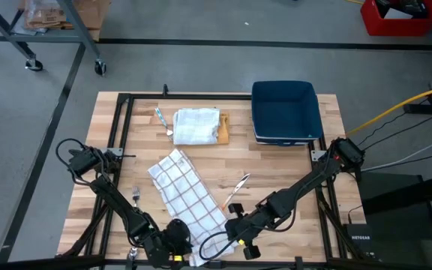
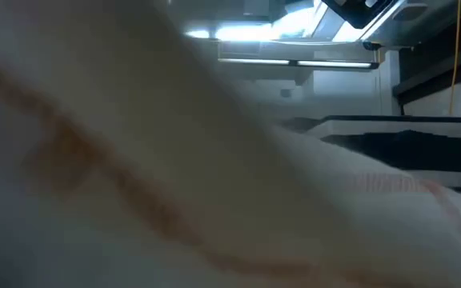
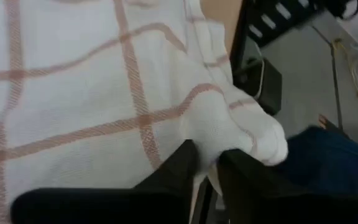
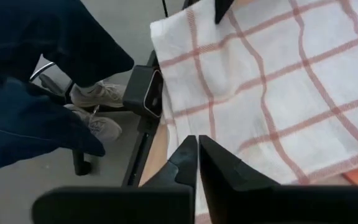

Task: Fold towel
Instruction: Fold the white patterned towel

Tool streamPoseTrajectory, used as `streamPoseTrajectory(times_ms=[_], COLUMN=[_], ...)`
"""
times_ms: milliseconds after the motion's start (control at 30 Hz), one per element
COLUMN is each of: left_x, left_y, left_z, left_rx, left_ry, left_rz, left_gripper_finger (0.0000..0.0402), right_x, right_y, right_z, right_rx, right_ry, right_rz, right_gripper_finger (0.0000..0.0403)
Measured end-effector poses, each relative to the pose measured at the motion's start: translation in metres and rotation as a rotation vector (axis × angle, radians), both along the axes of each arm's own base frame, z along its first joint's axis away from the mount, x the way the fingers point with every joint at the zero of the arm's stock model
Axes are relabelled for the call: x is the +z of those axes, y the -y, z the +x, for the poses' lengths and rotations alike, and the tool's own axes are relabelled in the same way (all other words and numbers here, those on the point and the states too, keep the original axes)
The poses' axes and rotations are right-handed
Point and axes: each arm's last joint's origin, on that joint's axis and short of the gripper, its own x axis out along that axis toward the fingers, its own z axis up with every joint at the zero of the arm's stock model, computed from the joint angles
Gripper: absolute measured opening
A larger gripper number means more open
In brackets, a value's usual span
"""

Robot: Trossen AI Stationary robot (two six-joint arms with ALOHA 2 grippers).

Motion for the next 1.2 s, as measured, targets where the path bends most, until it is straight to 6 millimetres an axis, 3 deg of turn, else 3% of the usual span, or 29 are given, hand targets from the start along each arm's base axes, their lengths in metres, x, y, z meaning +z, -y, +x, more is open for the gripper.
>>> streamPoseTrajectory(times_ms=[200, 333, 433, 633, 800, 933, 1200], left_x=[-0.005, -0.012, -0.015, -0.009, 0.02, 0.036, 0.017], left_y=[0.002, -0.005, -0.009, -0.002, -0.007, -0.017, -0.038], left_z=[-0.005, -0.01, -0.011, -0.014, -0.015, -0.02, -0.026], left_rx=[-0.142, -0.059, 0.023, 0.018, -0.003, 0.025, 0.169], left_ry=[-0.092, -0.198, -0.243, -0.214, -0.141, -0.07, -0.234], left_rz=[0.02, 0.015, -0.009, -0.064, -0.09, 0.039, 0.188], left_gripper_finger=[0.0122, 0.0131, 0.0119, 0.0085, 0.0056, 0.0031, 0.0004], right_x=[-0.004, -0.013, -0.024, -0.043, -0.06, -0.072, -0.076], right_y=[0.0, -0.001, -0.002, -0.005, -0.006, -0.007, -0.01], right_z=[-0.001, 0.002, 0.004, 0.007, 0.011, 0.012, 0.016], right_rx=[0.0, -0.01, -0.011, -0.008, -0.017, -0.02, -0.022], right_ry=[-0.022, -0.034, -0.06, -0.1, -0.124, -0.144, -0.12], right_rz=[-0.016, -0.039, -0.059, -0.086, -0.117, -0.136, -0.12], right_gripper_finger=[0.0088, 0.0122, 0.0131, 0.0128, 0.0127, 0.0127, 0.0127])
